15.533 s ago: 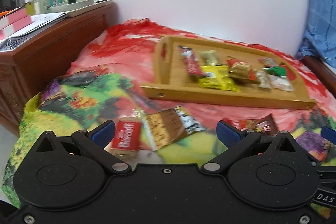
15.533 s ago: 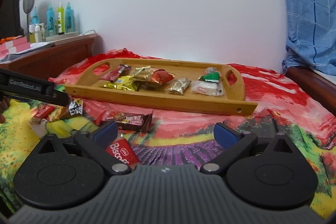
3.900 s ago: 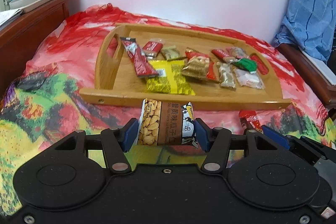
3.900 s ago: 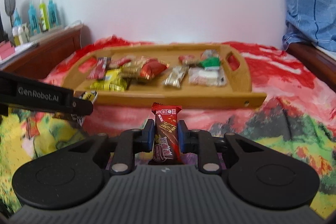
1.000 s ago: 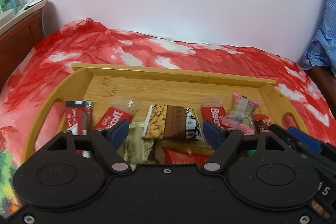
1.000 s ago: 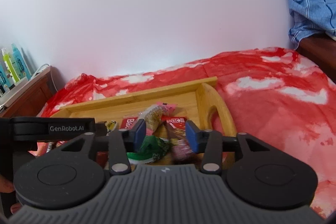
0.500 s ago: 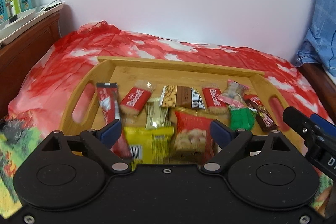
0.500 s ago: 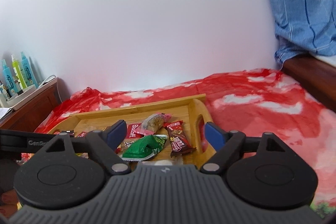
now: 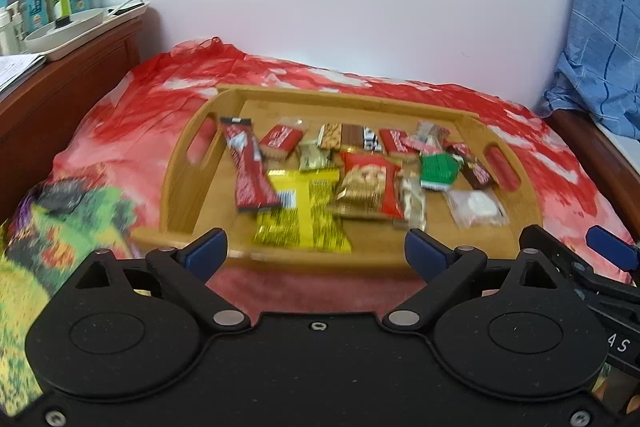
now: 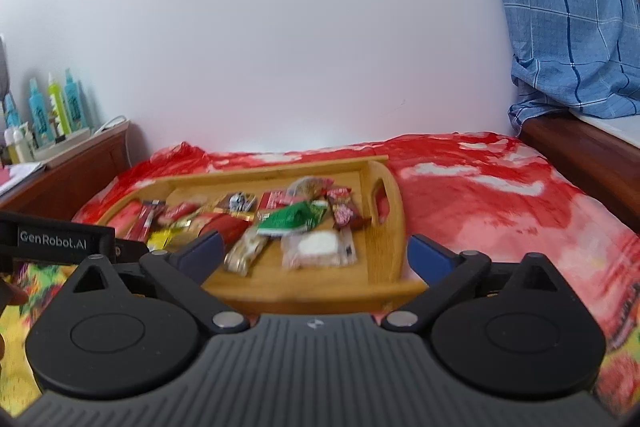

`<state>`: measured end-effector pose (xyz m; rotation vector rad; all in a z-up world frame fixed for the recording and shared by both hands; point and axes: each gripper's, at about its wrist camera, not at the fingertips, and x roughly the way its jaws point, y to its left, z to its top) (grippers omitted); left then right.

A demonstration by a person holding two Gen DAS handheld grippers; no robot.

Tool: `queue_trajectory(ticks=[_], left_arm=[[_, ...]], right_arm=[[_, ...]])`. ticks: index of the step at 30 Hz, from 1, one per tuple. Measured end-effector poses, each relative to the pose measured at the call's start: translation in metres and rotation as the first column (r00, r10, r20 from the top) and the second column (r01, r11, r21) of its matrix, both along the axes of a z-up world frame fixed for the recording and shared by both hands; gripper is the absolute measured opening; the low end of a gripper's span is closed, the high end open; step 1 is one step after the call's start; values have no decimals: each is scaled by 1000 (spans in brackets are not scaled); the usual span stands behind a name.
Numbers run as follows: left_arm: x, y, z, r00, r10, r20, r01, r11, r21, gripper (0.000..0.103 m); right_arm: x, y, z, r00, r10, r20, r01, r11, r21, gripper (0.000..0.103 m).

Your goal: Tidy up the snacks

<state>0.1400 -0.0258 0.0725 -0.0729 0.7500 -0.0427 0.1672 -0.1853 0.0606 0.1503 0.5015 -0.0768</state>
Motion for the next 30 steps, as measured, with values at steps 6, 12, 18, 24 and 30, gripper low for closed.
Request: queue_trajectory(ticks=[6,12,18,24,30], left_arm=[[-38,5,-14,1000,2,11,-3,999,46,96],[-63,14,-30,1000,16,-15,-15,998,54,96],[-73,23,-45,998,40,-52,-37,998,53,96],[-73,25,-55,996,41,-73,-36,998,59,96],[-69,24,-66,994,46,-94,-40,997,66,99]], right_arm=[[-29,10,-5,999,-5,-33,5,1000,-8,103],[-50,21,-14,997,-3,-71,2,1000,-18,103],[-58,33,-25,990,-10,-138,3,999,-50,103],[-55,36,-33,983,-19,-183,7,998,-65,103],[-48,34,-43,972,-44,-230,28,997,-73,103]])
